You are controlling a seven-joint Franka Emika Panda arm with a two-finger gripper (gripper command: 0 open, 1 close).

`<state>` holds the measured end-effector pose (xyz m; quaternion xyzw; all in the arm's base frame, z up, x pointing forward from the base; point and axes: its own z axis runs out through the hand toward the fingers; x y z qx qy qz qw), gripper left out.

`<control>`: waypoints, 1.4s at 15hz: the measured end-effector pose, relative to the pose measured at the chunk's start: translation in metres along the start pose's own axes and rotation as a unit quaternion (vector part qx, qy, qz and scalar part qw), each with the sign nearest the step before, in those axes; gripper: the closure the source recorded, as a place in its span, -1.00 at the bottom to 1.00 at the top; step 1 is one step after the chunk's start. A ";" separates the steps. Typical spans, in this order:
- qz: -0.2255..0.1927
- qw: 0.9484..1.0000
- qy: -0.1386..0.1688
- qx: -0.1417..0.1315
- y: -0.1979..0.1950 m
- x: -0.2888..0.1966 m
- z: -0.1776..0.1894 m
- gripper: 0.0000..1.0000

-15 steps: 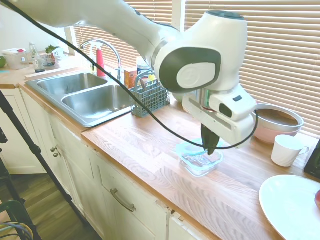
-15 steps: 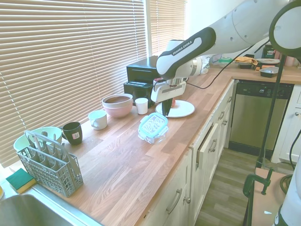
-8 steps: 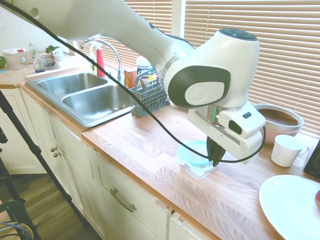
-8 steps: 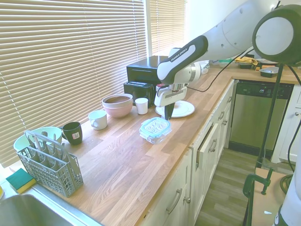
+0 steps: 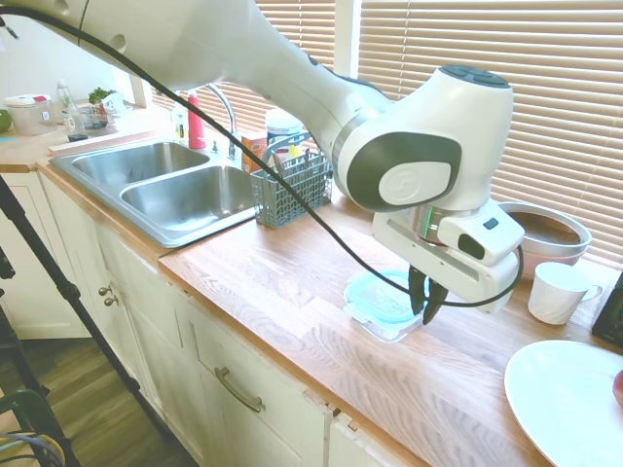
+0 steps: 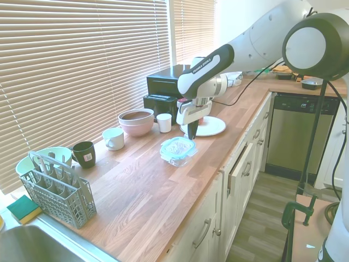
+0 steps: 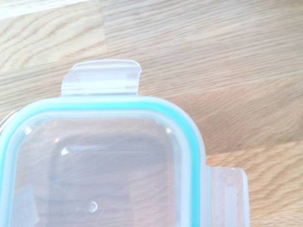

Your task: Cover the lid of the food container

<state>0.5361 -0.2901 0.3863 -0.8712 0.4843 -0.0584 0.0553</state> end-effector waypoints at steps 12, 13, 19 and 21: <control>0.016 1.000 -0.020 0.017 -0.018 -0.012 0.011 -1.00; 0.017 1.000 -0.020 0.017 -0.018 -0.013 0.011 -1.00; 0.021 0.999 -0.010 0.023 -0.016 -0.014 0.006 -1.00; 0.021 0.999 -0.004 0.030 -0.015 -0.016 -0.003 -1.00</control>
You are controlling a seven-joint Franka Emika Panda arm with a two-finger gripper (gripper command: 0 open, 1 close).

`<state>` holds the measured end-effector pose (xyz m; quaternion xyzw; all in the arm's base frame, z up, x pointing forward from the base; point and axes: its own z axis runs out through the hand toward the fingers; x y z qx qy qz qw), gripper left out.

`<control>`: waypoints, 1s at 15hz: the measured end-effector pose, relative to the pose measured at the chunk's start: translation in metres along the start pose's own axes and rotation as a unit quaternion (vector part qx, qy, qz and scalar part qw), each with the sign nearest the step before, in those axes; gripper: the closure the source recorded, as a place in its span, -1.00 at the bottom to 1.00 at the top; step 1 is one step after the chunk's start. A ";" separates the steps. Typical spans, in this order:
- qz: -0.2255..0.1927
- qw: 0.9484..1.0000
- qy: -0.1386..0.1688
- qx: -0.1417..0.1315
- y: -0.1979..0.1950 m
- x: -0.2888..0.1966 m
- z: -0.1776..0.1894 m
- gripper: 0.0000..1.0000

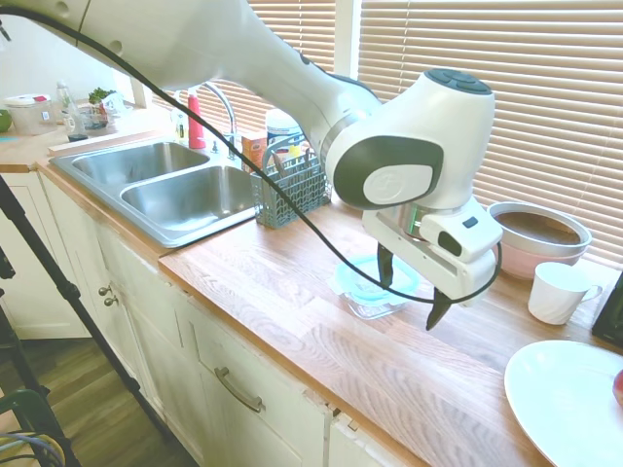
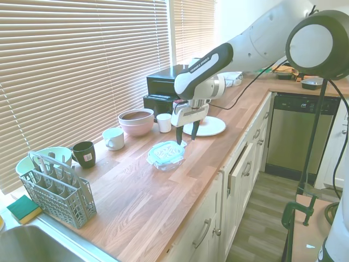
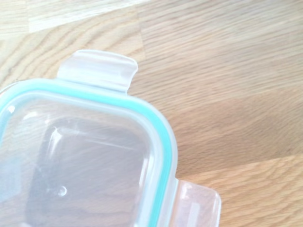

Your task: Cover the lid of the food container

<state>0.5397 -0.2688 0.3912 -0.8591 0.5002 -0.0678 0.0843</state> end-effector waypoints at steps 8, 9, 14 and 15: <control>-0.017 0.999 0.024 0.023 0.012 -0.024 -0.051 -1.00; -0.033 0.999 0.031 0.023 0.015 -0.032 -0.063 -1.00; -0.123 0.990 0.065 0.010 0.002 -0.108 -0.110 -1.00; -0.134 0.989 0.068 0.003 -0.007 -0.122 -0.111 -1.00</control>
